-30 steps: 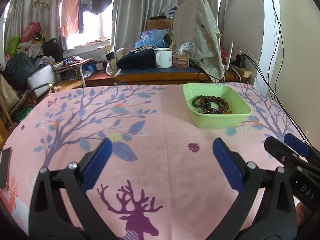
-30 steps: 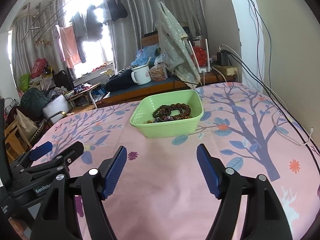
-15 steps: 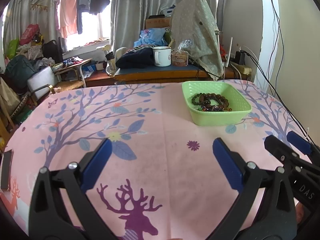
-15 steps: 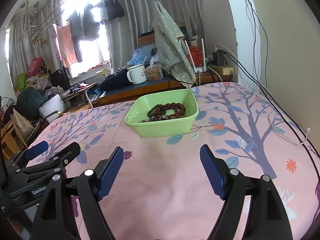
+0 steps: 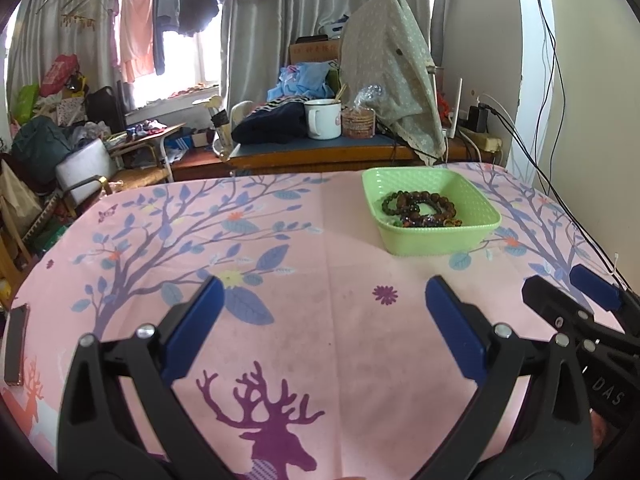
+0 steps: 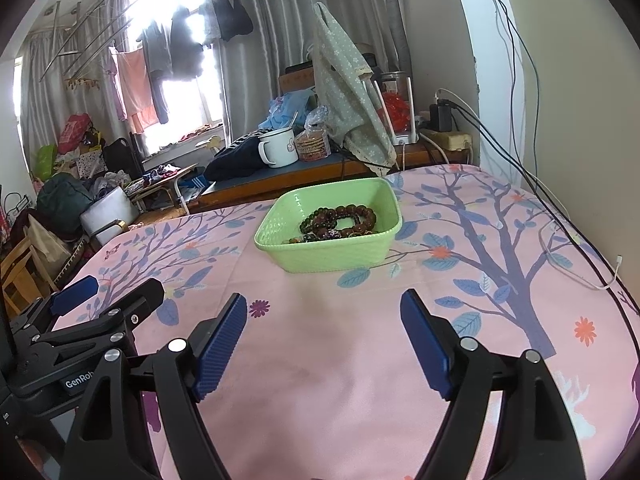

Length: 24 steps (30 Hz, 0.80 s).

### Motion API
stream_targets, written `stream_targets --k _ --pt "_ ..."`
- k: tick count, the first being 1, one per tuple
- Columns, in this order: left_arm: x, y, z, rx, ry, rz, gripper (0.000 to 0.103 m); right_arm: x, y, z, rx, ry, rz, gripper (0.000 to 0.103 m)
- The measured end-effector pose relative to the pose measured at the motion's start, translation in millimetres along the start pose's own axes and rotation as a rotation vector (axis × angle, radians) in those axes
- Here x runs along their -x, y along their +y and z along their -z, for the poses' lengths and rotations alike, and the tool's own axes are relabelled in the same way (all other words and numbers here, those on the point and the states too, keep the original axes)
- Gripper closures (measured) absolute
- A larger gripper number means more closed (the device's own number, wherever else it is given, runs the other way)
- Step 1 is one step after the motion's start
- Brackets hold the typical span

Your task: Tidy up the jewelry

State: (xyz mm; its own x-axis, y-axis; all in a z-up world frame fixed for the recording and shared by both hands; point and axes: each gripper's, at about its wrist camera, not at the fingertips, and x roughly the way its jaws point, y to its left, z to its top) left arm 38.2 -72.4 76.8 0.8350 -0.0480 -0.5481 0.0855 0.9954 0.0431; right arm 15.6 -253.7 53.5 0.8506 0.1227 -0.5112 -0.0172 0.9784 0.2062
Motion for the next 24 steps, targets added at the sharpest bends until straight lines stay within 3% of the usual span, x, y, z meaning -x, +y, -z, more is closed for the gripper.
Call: stream_targets --k 24 --pt "2.8 0.6 -1.0 -0.014 -0.015 0.01 0.006 0.7 4.2 0.2 0.004 0.003 -0.009 0.05"
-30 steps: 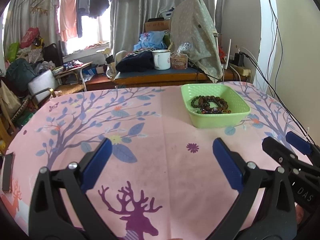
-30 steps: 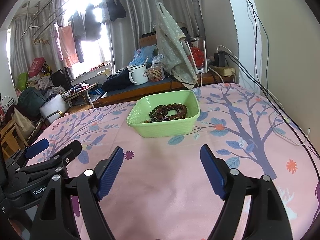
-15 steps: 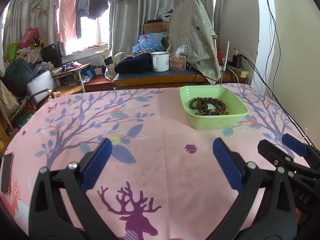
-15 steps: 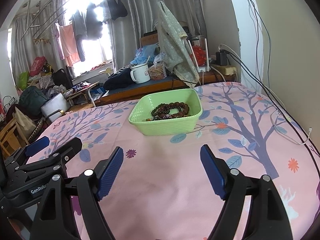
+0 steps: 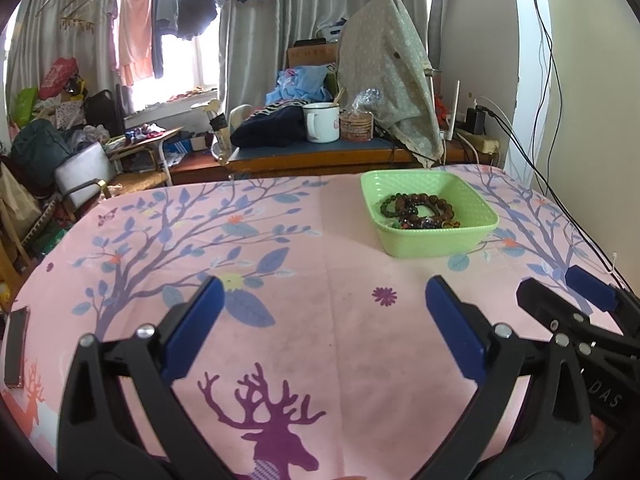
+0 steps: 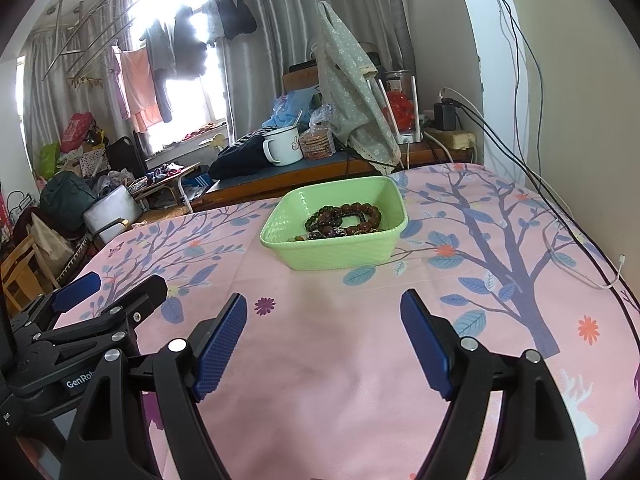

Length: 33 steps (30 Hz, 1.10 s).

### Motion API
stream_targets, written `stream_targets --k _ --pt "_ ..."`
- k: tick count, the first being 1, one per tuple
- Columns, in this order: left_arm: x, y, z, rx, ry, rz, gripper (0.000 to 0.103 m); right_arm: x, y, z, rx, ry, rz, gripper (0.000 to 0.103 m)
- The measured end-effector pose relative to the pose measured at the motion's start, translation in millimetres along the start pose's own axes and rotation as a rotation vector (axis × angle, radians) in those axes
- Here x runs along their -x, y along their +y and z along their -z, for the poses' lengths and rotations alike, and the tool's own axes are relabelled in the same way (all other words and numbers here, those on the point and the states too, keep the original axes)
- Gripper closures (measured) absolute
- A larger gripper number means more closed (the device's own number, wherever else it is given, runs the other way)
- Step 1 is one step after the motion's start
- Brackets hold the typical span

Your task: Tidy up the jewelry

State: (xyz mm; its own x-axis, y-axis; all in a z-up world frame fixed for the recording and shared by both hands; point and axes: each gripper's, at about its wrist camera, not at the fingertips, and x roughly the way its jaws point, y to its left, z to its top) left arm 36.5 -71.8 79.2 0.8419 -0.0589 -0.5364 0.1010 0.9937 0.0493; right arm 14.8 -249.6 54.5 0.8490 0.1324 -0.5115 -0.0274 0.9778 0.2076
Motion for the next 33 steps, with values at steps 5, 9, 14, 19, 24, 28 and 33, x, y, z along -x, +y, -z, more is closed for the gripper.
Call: stream_targets --k 5,9,14,19,24,28,33 --pt "1.9 0.6 0.3 -0.006 -0.008 -0.006 0.006 0.1 0.0 0.0 0.001 -0.001 -0.002 0.05" --pt "1.0 2.4 -0.1 -0.006 -0.004 -0.015 0.006 0.0 -0.1 0.1 0.001 -0.001 -0.001 0.05" --pt "-0.3 4.3 -0.2 -0.007 0.0 -0.024 0.006 -0.3 -0.1 -0.1 0.002 -0.001 -0.002 0.05" --pt "-1.1 4.9 -0.5 -0.011 -0.002 -0.031 0.006 -0.8 0.1 -1.2 0.005 -0.002 0.0 0.05" --pt "-2.0 6.5 0.1 -0.012 0.004 -0.034 0.006 2.5 5.3 -3.3 0.048 -0.023 0.027 0.05" --pt "-2.0 7.0 0.7 -0.014 0.005 -0.036 0.006 2.2 6.6 -4.4 0.056 -0.024 0.032 0.05" --pt "-3.3 8.9 2.6 -0.013 0.004 -0.039 0.006 1.2 7.6 -4.0 0.065 -0.019 0.04 0.05"
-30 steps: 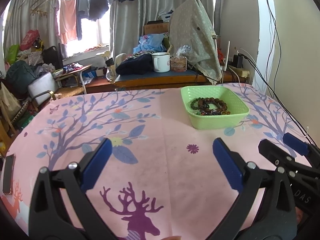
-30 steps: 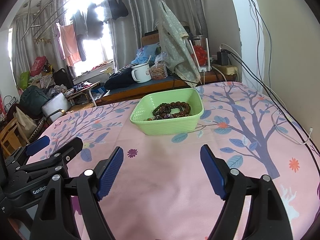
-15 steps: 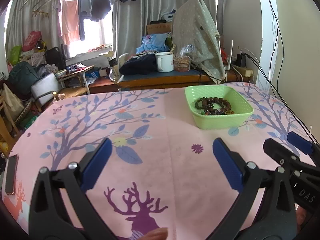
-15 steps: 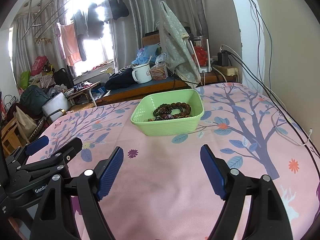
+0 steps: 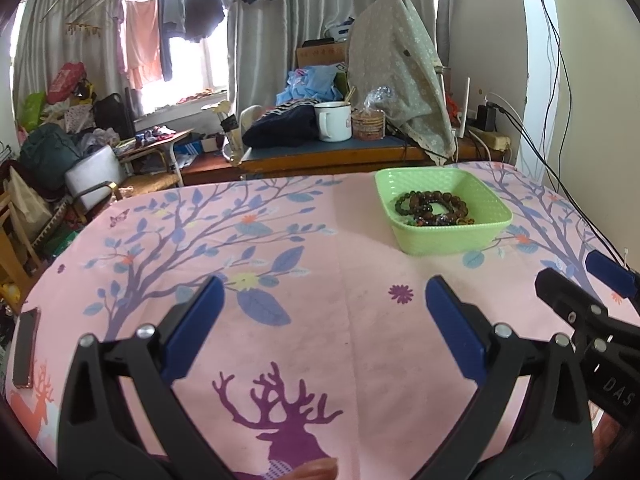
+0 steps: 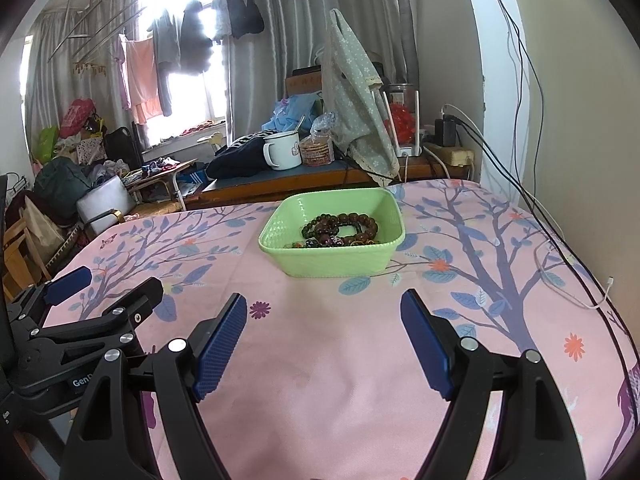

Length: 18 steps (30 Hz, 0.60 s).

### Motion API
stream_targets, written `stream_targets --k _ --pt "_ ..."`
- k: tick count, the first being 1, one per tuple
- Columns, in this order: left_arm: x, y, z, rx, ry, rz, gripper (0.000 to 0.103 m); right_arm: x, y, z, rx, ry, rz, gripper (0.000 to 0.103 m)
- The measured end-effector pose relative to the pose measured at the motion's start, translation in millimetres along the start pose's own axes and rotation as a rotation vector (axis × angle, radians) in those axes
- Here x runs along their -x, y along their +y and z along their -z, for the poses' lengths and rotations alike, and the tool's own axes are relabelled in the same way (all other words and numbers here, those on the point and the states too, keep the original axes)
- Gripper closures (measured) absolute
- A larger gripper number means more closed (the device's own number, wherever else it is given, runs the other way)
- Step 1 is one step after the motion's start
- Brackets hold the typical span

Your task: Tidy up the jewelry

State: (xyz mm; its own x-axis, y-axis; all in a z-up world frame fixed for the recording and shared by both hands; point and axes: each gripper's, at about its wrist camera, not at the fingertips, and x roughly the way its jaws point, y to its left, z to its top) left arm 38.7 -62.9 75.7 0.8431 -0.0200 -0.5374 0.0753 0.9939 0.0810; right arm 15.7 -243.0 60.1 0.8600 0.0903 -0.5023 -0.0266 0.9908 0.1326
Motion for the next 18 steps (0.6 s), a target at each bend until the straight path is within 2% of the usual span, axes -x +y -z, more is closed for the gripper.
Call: stream_targets --k 7,18 --pt "-4.3 2.7 6.0 0.003 0.032 0.008 0.006 0.5 2.2 -2.7 0.008 -0.005 0.0 0.05" --pt "1.0 -0.8 6.7 -0.017 0.008 -0.03 0.006 0.5 2.6 -1.1 0.005 -0.003 -0.006 0.05"
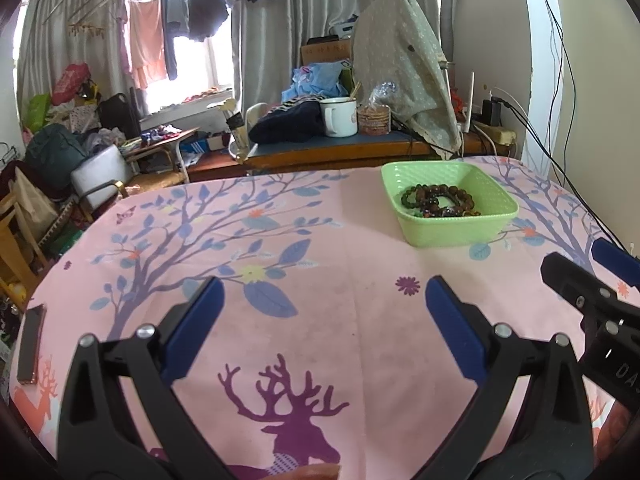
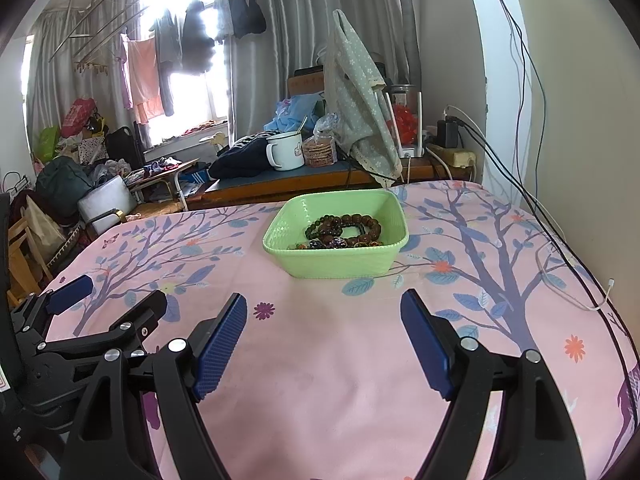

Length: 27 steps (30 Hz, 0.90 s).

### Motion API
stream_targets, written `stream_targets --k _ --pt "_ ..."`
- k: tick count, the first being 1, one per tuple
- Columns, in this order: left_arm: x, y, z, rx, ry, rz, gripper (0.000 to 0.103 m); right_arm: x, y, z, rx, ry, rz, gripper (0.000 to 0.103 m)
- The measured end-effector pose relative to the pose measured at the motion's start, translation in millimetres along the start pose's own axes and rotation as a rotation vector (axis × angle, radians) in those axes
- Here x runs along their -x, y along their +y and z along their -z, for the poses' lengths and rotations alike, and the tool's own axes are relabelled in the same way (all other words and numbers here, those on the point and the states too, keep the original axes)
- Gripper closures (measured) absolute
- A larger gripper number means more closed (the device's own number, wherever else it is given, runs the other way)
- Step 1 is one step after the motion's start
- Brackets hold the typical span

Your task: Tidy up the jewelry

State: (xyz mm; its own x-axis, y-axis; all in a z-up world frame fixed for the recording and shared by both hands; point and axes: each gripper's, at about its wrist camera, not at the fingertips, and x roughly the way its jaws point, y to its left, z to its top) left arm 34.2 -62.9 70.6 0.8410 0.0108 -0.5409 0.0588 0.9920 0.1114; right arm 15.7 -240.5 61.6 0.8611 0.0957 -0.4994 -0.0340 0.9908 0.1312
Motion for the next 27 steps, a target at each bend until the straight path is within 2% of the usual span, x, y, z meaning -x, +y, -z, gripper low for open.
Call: stream_targets --k 13,27 --pt "-0.4 -2.4 2.8 -0.011 0.011 -0.02 0.006 0.9 1.4 1.3 0.001 0.001 -0.002 0.05" --pt "-4.5 -4.0 3.6 -0.015 0.043 0.02 0.006 -0.4 -0.6 2.8 -0.013 -0.001 0.0 0.05"
